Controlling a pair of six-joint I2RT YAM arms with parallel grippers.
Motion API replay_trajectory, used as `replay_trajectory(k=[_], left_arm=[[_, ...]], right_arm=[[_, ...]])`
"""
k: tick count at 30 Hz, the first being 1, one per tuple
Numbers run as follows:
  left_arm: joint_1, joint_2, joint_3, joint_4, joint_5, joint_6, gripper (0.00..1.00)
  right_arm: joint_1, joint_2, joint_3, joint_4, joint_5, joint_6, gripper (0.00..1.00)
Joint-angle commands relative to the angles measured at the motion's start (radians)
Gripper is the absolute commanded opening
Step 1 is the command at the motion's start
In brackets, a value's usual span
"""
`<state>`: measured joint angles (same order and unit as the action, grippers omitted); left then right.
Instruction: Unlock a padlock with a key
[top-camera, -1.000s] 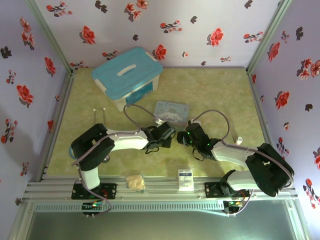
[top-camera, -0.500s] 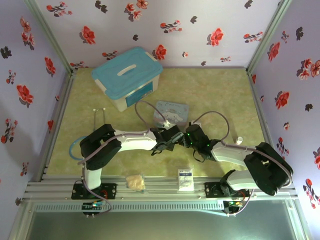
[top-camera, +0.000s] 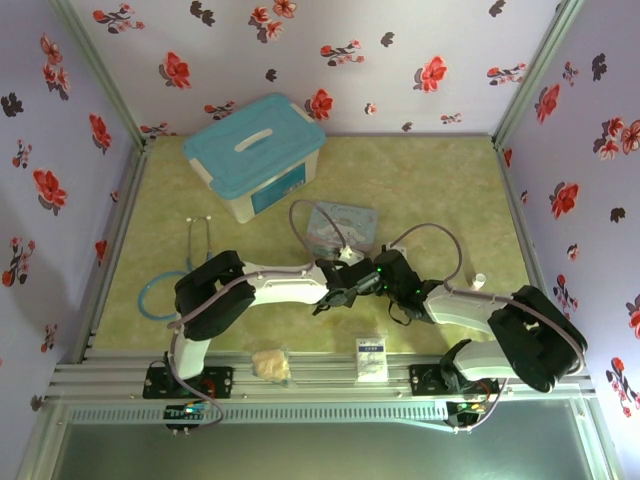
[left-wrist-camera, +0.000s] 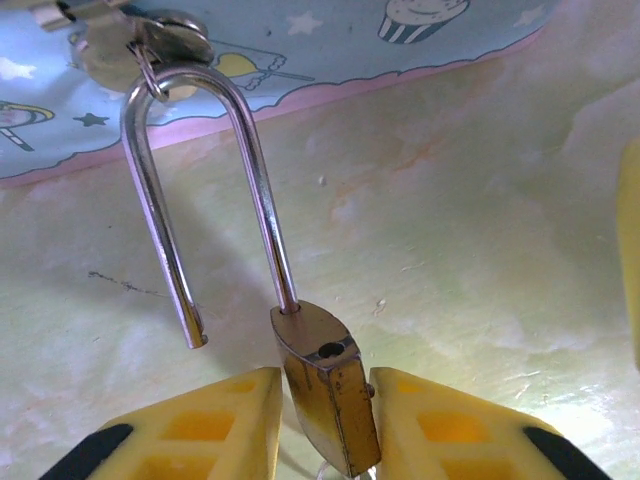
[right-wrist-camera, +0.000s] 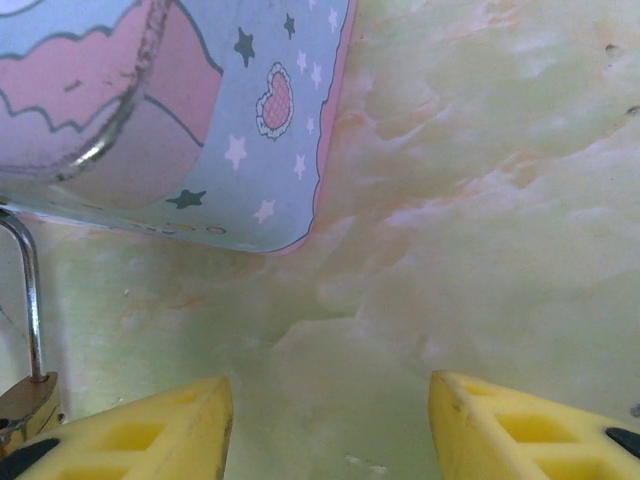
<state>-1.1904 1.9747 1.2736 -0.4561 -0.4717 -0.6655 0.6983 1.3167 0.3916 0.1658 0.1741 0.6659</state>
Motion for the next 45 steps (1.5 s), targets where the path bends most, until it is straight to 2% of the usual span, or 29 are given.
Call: replay_trajectory(k=[1,5,11,14,20,25,26,28,37,42,45], left_arm=[[-0.006,0.005,0.028,-0.022,-0.036,0.012,0.30],[-0.005,-0.032,0.005,0.024,0.002,-0.002,0.40],[0.005,-0.092,-0.037,0.091,0.072,-0.033,0.42],[0.029,-0.157,-0.110,0.177,0.125,-0.084,0.45],[0.074,-0.361,-0.258,0.320,0.159,-0.122,0.62],[0.224,-0.536,-0.441,0.513,0.346,-0.176,0.84],[0.245,-0.560,-0.470,0.539,0.359,-0.184,0.86],[0.280,-0.598,-0.520,0.567,0.366,-0.195,0.96],[0.337,-0.612,-0.612,0.636,0.423,-0.244,0.95],[0.340,-0.654,-0.661,0.645,0.389,-0.258,0.94],[0.347,-0.660,-0.669,0.638,0.389,-0.254,0.94]], right_arm=[[0.000,-0.016,-0.011,-0.009,0.031,0.017,0.54],[-0.009,-0.027,-0.027,0.009,0.023,0.038,0.55],[-0.035,-0.067,-0.058,0.014,0.010,0.057,0.55],[-0.055,-0.103,-0.081,0.029,-0.019,0.076,0.57],[-0.083,-0.230,-0.136,0.087,-0.092,0.090,0.63],[-0.082,-0.244,-0.097,0.155,-0.291,0.032,0.66],[-0.082,-0.234,-0.086,0.158,-0.313,0.028,0.66],[-0.079,-0.197,-0.051,0.146,-0.325,0.025,0.65],[-0.040,0.068,0.071,0.212,-0.344,0.024,0.54],[0.034,0.147,0.170,0.073,-0.256,-0.022,0.51],[0.046,0.199,0.202,0.025,-0.226,-0.022,0.45]])
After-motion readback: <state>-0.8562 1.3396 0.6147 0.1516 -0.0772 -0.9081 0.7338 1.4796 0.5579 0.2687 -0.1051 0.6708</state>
